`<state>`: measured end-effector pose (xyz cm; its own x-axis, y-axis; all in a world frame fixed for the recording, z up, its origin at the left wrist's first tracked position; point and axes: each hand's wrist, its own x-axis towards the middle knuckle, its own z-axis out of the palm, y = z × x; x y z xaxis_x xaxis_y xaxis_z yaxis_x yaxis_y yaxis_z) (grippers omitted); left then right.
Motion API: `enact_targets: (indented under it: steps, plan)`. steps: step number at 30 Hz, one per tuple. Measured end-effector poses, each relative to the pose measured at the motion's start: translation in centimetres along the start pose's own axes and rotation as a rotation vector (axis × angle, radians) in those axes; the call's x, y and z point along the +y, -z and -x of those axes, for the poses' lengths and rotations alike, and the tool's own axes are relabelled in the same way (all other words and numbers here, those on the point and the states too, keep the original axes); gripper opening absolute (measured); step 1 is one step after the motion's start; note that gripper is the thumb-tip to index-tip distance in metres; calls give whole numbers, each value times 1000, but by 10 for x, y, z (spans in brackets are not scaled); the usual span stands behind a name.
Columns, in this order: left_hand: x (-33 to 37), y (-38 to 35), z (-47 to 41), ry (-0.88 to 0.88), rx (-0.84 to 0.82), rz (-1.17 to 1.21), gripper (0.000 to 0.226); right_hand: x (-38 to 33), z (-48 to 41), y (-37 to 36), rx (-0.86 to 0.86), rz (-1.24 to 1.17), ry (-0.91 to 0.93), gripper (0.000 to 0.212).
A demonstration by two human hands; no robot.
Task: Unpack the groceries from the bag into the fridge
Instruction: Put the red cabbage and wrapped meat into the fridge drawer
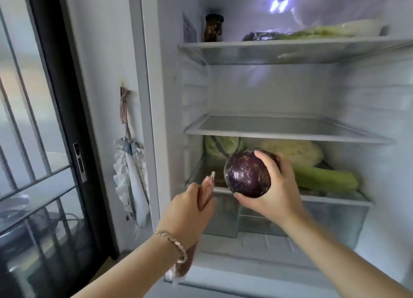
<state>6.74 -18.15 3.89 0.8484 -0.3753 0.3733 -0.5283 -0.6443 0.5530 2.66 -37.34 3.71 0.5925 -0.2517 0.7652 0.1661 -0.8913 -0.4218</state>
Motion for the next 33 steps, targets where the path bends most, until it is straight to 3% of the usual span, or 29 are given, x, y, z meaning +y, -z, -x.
enact_targets:
  steps: [12,15,23,26,33]
  plan:
    - [-25,-1,-23,1,84,64,32,13,-57,-75,-222,133,-7,105]
    - [-23,-4,-23,18,97,62,29,19,-59,-63,-326,27,-24,110]
    - [-22,-9,-24,54,157,64,31,33,-71,-56,-495,-380,-329,119]
    - [-23,-10,-24,56,164,50,33,32,-72,-70,-464,-356,-356,130]
    - [-26,-9,-20,82,147,78,34,23,-81,-90,-335,-250,-435,127]
